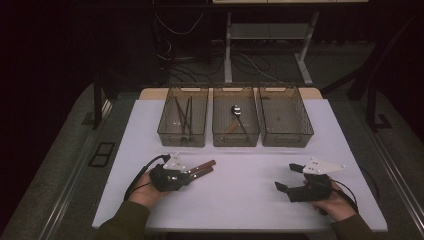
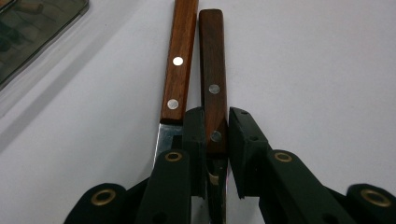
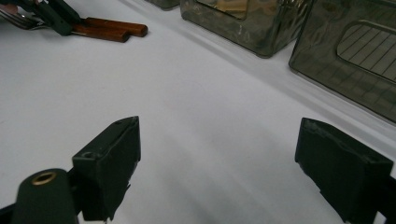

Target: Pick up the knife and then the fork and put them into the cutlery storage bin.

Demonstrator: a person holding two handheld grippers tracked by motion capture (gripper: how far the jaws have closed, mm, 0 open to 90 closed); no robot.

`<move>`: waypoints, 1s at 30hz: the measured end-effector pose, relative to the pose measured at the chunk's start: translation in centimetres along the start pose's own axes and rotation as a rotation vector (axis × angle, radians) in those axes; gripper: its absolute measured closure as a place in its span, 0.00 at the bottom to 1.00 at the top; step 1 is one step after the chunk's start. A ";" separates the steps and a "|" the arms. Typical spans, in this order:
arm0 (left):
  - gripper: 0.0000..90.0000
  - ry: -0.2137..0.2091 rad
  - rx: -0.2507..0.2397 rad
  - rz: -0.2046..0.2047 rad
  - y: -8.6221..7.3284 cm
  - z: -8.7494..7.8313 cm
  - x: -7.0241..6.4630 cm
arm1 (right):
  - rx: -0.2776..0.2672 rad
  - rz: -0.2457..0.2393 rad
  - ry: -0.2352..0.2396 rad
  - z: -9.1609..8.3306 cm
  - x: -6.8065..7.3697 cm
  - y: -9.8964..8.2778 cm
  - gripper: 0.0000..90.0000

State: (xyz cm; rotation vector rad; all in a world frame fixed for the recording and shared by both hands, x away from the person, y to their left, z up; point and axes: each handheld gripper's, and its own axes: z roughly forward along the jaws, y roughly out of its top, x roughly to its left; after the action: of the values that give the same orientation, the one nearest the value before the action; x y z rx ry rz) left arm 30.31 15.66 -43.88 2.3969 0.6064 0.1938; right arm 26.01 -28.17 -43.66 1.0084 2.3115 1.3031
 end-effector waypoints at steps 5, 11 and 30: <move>0.86 -0.029 -0.006 -0.013 0.0 -0.1 0.2 | 0.024 0.008 0.004 0.0 -0.1 0.1 0.16; 0.86 -0.062 -0.009 0.012 0.6 -0.1 -0.2 | 0.046 0.010 0.060 -0.4 -0.1 0.5 0.16; 0.86 -0.143 -0.074 0.083 4.0 -0.8 -2.7 | 0.095 -0.033 0.259 0.6 0.6 1.9 0.16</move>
State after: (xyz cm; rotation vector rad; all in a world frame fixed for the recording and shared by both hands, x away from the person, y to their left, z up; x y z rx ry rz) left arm 29.27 12.07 -40.71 2.3423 0.4272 0.0778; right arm 26.76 -26.70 -42.32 0.8696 2.5915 1.3950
